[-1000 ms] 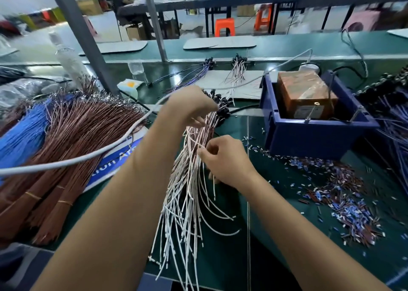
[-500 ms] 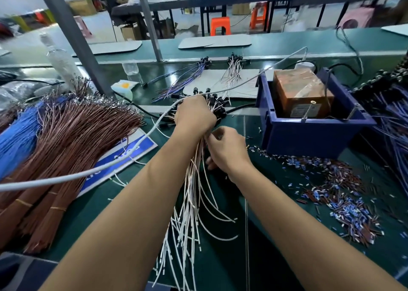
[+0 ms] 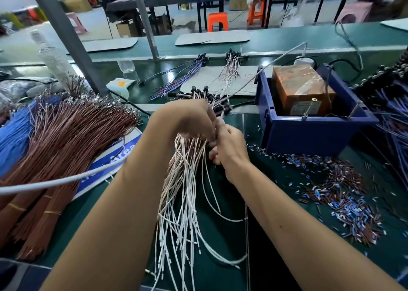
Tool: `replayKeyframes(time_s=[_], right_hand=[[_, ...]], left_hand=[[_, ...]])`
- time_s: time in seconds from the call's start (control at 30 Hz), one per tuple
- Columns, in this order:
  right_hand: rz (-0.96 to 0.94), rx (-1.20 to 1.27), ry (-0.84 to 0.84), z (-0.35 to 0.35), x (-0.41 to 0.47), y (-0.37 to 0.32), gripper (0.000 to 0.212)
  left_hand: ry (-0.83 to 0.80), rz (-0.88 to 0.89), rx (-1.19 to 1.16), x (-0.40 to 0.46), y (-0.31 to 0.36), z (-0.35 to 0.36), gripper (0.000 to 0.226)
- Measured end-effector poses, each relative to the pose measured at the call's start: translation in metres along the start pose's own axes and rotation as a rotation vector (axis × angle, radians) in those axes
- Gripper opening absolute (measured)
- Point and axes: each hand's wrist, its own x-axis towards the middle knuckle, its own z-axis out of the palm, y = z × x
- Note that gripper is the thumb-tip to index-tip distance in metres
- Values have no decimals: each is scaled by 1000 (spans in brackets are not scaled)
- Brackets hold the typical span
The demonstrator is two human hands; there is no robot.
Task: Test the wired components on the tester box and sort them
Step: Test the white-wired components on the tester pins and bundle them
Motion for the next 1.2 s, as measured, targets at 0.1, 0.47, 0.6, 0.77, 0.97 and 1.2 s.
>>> replayKeyframes(time_s=[0.1,0.47,0.6,0.77,0.97,1.2], right_hand=[[81,143,39,-5,-2,-6,48],[80,83,-53,-16,-22,-7,37],[23,84,-132,-19,-26,-2,38],[-50,167,-198,-31,-34,-4,33],[-235,265,-228,-54,-48,-34,28],[-315,298,-209,-92,-56,-56,32]], left_hand=[[-254,49,71,-8,7,1,27],[415,86,-134,3,16,15,22],[281,98,-111,10,25,32,29],[351,155,-282,3,32,35,23],[453,323,-1098,-22,67,4,22],[374,377,-1499,-22,110,8,26]])
